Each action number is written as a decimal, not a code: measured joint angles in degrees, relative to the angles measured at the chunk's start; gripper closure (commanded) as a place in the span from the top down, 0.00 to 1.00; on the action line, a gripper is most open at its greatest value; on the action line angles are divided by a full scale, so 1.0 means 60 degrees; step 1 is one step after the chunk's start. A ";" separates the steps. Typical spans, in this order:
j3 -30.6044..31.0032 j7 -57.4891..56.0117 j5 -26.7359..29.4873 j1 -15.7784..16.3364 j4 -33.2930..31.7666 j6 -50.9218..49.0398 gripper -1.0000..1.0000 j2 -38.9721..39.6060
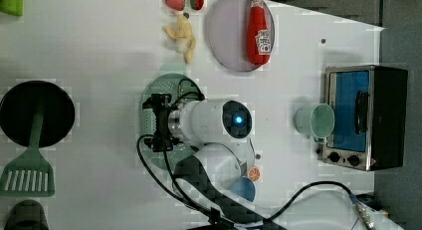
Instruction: Drag strainer right to left.
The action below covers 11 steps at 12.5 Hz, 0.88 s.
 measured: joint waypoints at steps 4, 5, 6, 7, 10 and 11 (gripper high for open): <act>0.0049 0.0112 -0.0156 -0.0033 0.0298 -0.0103 1.00 0.0303; 0.0045 0.0112 -0.0184 -0.0009 0.0522 -0.0214 1.00 0.0452; -0.0009 0.0112 -0.0189 0.0047 0.0718 -0.0270 1.00 0.0560; 0.0021 0.0112 -0.0159 0.0047 0.0765 -0.0261 1.00 0.0522; -0.0452 -0.0196 -0.0217 0.0420 0.0588 -0.0951 1.00 0.0019; -0.0527 -0.0410 -0.0273 0.0443 0.0261 -0.1273 1.00 -0.0415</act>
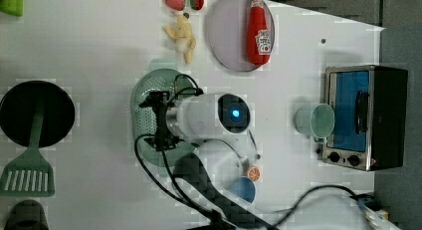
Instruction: Drag strainer right to left.
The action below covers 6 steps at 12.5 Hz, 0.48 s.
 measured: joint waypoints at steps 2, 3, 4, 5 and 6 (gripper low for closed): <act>-0.0343 -0.1026 0.0070 0.0079 -0.0392 -0.1385 1.00 -0.1049; -0.0576 -0.1613 0.0126 0.0121 -0.0457 -0.1860 1.00 -0.1616; -0.1052 -0.2164 0.0110 0.0270 -0.0476 -0.2103 1.00 -0.2212; -0.1580 -0.2840 0.0072 0.0350 -0.0373 -0.2513 1.00 -0.2770; -0.2010 -0.3520 -0.0149 0.0275 -0.0121 -0.2737 1.00 -0.3269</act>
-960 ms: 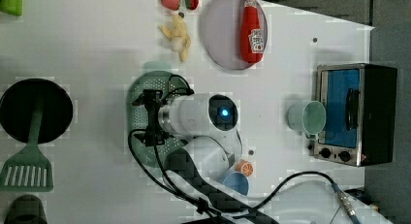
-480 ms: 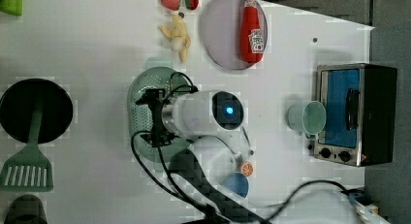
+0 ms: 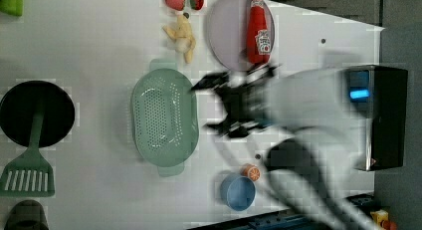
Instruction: Drag strainer right to left.
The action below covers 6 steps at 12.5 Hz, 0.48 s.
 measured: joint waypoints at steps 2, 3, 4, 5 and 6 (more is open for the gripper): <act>-0.1376 -0.1399 -0.0860 0.0033 0.0317 -0.0382 1.00 -0.1148; -0.2115 -0.2117 -0.1563 -0.0028 0.0429 -0.0704 1.00 -0.1700; -0.2730 -0.2938 -0.1854 -0.0266 0.0606 -0.1282 1.00 -0.2194; -0.3138 -0.3872 -0.2068 -0.0709 0.0793 -0.1665 1.00 -0.2650; -0.3707 -0.4840 -0.2532 -0.0965 0.0961 -0.1895 1.00 -0.3031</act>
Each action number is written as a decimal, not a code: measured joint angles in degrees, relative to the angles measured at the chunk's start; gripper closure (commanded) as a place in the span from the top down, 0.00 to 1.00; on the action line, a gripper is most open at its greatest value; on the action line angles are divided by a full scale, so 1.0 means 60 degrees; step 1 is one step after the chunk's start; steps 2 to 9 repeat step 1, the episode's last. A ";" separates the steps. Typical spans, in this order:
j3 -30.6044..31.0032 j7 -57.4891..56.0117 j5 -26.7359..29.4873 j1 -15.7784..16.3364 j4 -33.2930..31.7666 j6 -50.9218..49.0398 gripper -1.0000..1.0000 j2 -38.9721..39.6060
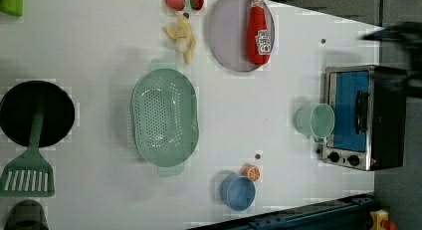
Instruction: Drag strainer right to left.
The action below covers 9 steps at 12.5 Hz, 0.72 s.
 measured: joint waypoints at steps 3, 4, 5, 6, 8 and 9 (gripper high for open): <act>-0.0569 -0.0864 -0.0201 -0.0177 0.0047 -0.0436 1.00 -0.0335; -0.0569 -0.0864 -0.0201 -0.0177 0.0047 -0.0436 1.00 -0.0335; -0.0569 -0.0864 -0.0201 -0.0177 0.0047 -0.0436 1.00 -0.0335; -0.0569 -0.0864 -0.0201 -0.0177 0.0047 -0.0436 1.00 -0.0335; -0.0569 -0.0864 -0.0201 -0.0177 0.0047 -0.0436 1.00 -0.0335; -0.0569 -0.0864 -0.0201 -0.0177 0.0047 -0.0436 1.00 -0.0335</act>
